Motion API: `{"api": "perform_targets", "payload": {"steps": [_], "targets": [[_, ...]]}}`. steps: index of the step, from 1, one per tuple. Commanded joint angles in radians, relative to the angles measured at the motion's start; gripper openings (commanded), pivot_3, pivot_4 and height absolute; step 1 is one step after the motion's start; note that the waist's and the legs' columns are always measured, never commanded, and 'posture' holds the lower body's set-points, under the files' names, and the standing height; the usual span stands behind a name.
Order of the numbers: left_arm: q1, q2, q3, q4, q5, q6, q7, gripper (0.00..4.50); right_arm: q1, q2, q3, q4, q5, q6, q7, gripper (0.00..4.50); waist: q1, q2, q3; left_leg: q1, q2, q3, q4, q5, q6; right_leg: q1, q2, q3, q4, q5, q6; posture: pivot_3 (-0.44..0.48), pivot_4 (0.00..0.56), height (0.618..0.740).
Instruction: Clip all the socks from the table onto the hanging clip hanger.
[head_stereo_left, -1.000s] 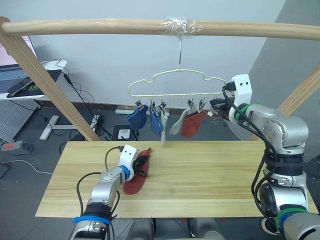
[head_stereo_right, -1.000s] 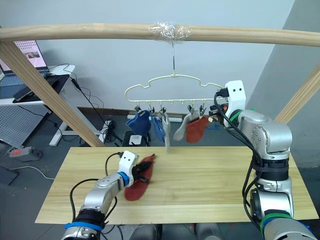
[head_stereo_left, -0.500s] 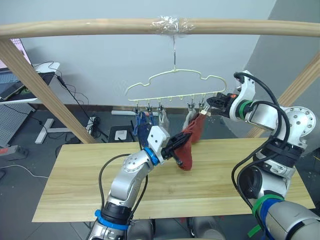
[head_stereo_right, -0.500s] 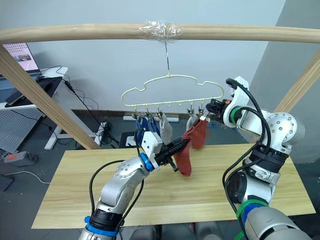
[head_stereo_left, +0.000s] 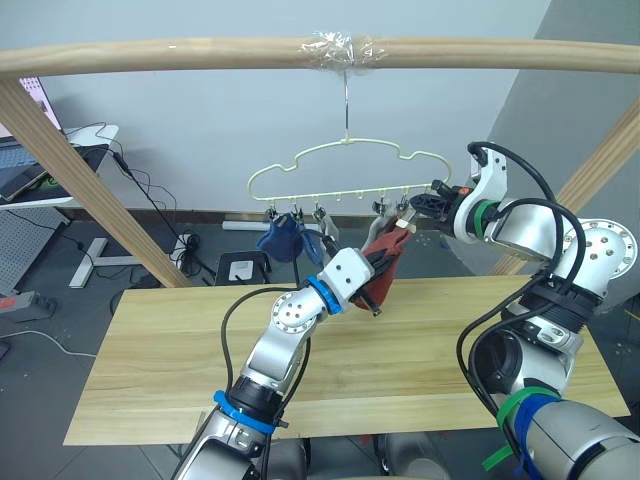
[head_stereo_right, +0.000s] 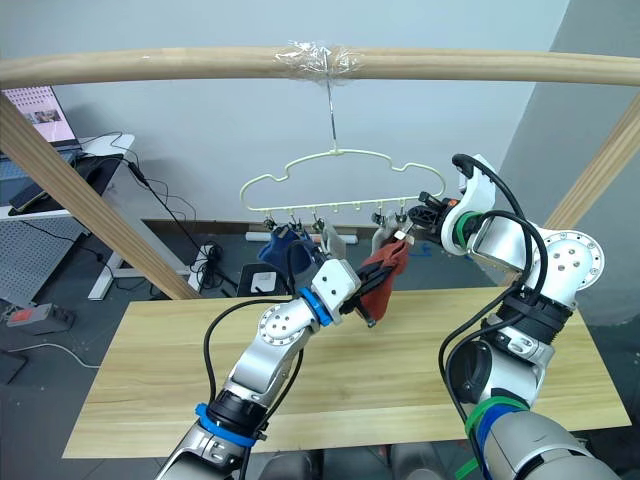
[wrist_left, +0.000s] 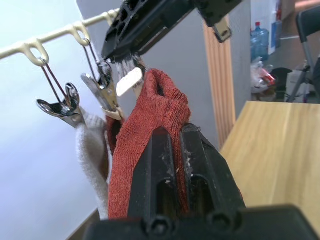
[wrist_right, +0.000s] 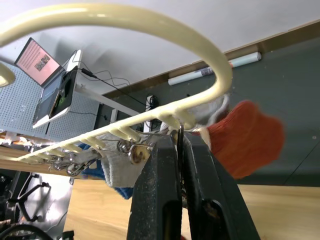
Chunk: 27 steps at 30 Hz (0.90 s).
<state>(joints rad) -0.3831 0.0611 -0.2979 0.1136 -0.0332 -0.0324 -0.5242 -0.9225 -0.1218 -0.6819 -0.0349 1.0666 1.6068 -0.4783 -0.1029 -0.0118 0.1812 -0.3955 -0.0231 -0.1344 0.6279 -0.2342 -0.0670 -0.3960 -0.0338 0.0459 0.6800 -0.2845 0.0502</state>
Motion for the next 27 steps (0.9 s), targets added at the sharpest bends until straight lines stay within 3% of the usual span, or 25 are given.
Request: {"api": "perform_targets", "payload": {"steps": [1,9,10,11,18,22,27], "targets": [[-0.036,-0.027,-0.001,-0.008,0.014,-0.029,0.029,0.02,-0.024,-0.011,0.006,-0.004,0.098,0.008,-0.066,0.0,-0.003,0.0,0.0,0.0,0.0,0.0,0.0,0.0,0.0,0.0,0.0,0.0,0.0,0.0,0.0,-0.154,0.147,0.74],[-0.068,-0.055,-0.007,0.018,0.024,-0.042,0.043,0.02,-0.032,-0.011,-0.002,0.026,0.197,0.008,-0.164,0.0,-0.011,0.0,0.0,0.0,0.0,0.0,0.0,0.0,0.0,0.0,0.0,0.0,0.0,0.0,0.0,-0.153,0.147,0.74],[-0.069,-0.057,-0.007,0.017,0.023,-0.043,0.039,0.0,-0.03,-0.013,-0.002,0.024,0.205,0.008,-0.167,0.55,-0.011,0.0,0.0,0.0,0.0,0.0,0.0,0.0,0.0,0.0,0.0,0.0,0.0,0.0,0.0,-0.153,0.147,0.74],[-0.068,-0.058,-0.007,0.015,0.02,-0.044,0.035,0.0,-0.026,-0.015,-0.001,0.022,0.213,0.008,-0.171,0.75,-0.011,0.0,0.0,0.0,0.0,0.0,0.0,0.0,0.0,0.0,0.0,0.0,0.0,0.0,0.0,-0.153,0.147,0.74],[-0.06,-0.068,-0.009,-0.019,-0.035,-0.008,-0.021,0.0,0.015,-0.108,0.064,-0.022,0.251,0.008,-0.076,3.23,-0.011,0.0,0.0,0.0,0.0,0.0,0.0,0.0,0.0,0.0,0.001,0.0,0.0,0.0,0.0,-0.149,0.143,0.74],[-0.048,-0.097,-0.002,-0.045,-0.108,0.079,-0.048,1.02,0.062,-0.201,0.103,-0.086,0.263,-0.003,0.023,4.49,-0.01,0.0,0.0,-0.001,0.0,0.0,0.0,0.0,0.0,0.0,0.001,-0.001,-0.001,0.0,0.0,-0.151,0.14,0.74],[0.002,-0.108,0.029,-0.055,-0.198,0.206,-0.066,2.45,0.19,-0.295,0.195,-0.268,0.197,-0.101,0.158,4.5,-0.011,0.0,0.0,-0.001,0.001,0.0,0.0,0.0,0.0,0.0,0.001,-0.001,-0.001,-0.001,0.001,-0.162,0.135,0.74]]}}
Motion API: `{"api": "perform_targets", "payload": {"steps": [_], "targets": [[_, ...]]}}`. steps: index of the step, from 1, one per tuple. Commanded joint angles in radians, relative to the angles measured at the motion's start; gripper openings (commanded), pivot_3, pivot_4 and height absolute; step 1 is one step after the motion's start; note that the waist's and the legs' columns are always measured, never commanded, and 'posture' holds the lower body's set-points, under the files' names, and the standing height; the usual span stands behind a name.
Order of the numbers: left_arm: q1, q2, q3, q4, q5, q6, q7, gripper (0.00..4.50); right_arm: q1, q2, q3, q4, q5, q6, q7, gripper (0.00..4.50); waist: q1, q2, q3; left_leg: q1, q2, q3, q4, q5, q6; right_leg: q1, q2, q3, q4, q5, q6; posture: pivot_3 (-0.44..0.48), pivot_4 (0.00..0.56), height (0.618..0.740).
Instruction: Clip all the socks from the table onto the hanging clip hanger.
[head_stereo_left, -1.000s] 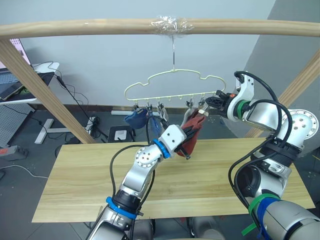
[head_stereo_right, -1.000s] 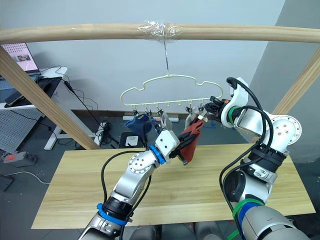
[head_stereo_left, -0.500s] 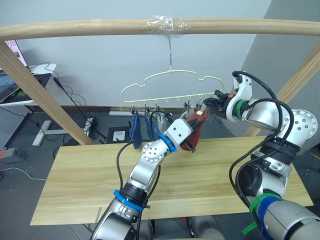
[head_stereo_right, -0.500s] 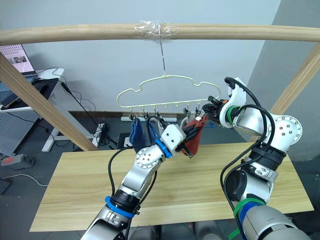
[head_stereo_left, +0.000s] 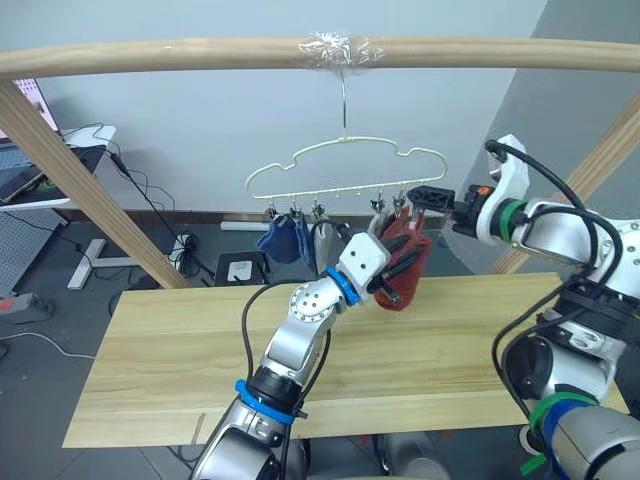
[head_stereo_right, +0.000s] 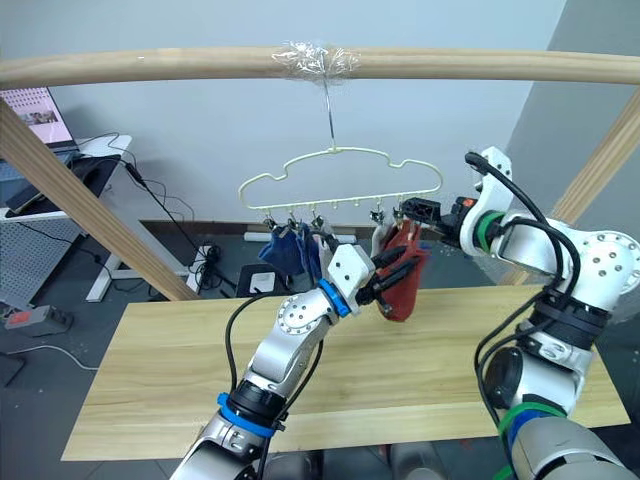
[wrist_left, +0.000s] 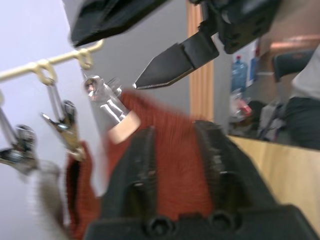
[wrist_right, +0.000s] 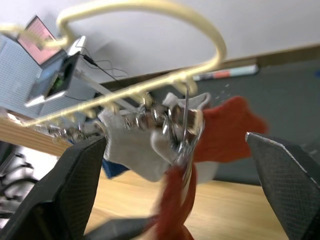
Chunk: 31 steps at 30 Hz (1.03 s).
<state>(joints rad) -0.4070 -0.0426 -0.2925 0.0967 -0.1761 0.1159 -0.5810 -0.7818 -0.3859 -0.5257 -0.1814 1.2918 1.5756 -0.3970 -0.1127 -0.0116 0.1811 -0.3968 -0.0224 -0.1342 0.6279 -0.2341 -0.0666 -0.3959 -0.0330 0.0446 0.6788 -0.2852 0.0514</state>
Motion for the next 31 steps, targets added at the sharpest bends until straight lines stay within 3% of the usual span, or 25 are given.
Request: {"api": "perform_targets", "payload": {"steps": [1,7,12,15,19,23,27,31], "targets": [[0.041,0.0,0.033,-0.038,-0.07,0.081,-0.009,2.72,0.084,-0.036,0.053,-0.155,-0.047,-0.101,0.095,4.5,-0.003,0.0,0.0,0.0,0.0,0.0,0.0,0.0,0.0,0.0,0.0,0.0,0.0,0.0,0.0,-0.162,0.135,0.74],[0.189,0.132,0.096,-0.053,-0.089,0.124,-0.043,4.49,0.434,-0.118,0.32,-0.35,-0.388,-0.433,0.284,4.5,-0.005,0.001,-0.001,0.002,0.002,0.0,0.0,0.0,0.0,0.001,0.003,0.001,0.0,-0.003,0.005,-0.149,0.123,0.74],[0.316,0.245,0.2,-0.118,-0.067,0.133,0.026,4.49,0.733,-0.168,0.553,-0.271,-0.798,-0.875,0.407,4.5,0.005,0.002,-0.001,0.003,0.002,0.001,0.001,0.0,0.0,0.001,0.003,0.002,0.0,-0.003,0.005,-0.109,0.108,0.74],[0.373,0.292,0.262,-0.132,-0.018,0.141,0.116,4.49,0.828,-0.156,0.608,-0.192,-0.96,-1.098,0.444,4.5,0.016,0.002,-0.002,0.005,0.001,0.001,0.001,0.0,-0.001,0.003,0.001,0.002,-0.001,-0.003,0.006,-0.076,0.091,0.74],[0.455,0.347,0.357,-0.101,0.042,0.096,0.222,4.49,0.903,-0.1,0.591,-0.124,-1.045,-1.263,0.469,4.5,0.025,0.002,-0.013,0.013,0.002,0.002,0.0,0.0,-0.001,0.009,0.002,0.003,0.0,-0.003,0.006,-0.05,0.066,0.74],[0.546,0.367,0.439,-0.066,0.028,0.042,0.238,4.49,0.95,-0.056,0.559,0.019,-1.095,-1.383,0.493,4.5,0.038,-0.002,-0.039,0.013,0.002,0.001,0.0,0.0,-0.001,0.01,0.002,0.002,-0.001,-0.003,0.005,-0.036,0.037,0.74],[0.568,0.344,0.473,0.019,0.041,-0.024,0.286,4.49,0.939,-0.025,0.526,0.137,-1.116,-1.465,0.524,4.5,0.06,-0.002,-0.061,0.015,0.001,0.002,0.0,0.0,-0.001,0.011,0.0,0.003,-0.003,-0.003,0.005,-0.03,0.0,0.74],[0.548,0.312,0.464,0.065,0.039,-0.07,0.294,4.49,0.895,-0.014,0.491,0.239,-1.133,-1.511,0.544,4.5,0.071,-0.002,-0.08,0.022,0.001,0.003,0.001,0.0,-0.001,0.019,-0.001,0.002,-0.003,-0.004,0.002,-0.028,0.0,0.74]]}}
